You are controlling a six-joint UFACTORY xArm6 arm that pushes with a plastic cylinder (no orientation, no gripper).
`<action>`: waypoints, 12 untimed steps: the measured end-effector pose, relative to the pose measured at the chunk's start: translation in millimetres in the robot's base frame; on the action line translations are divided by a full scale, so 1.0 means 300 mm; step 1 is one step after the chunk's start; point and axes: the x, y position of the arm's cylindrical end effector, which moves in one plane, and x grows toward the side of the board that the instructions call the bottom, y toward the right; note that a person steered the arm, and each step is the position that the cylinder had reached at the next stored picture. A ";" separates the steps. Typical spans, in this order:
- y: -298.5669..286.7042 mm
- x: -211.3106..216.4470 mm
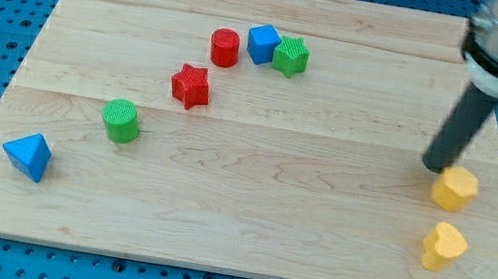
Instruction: Place the green star to the top of the hexagon
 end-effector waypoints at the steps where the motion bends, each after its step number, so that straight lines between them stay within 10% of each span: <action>1: 0.034 -0.106; 3: 0.099 0.116; 5: 0.216 -0.032; 7: -0.508 -0.141; 10: -0.789 -0.579; 12: -0.396 -0.509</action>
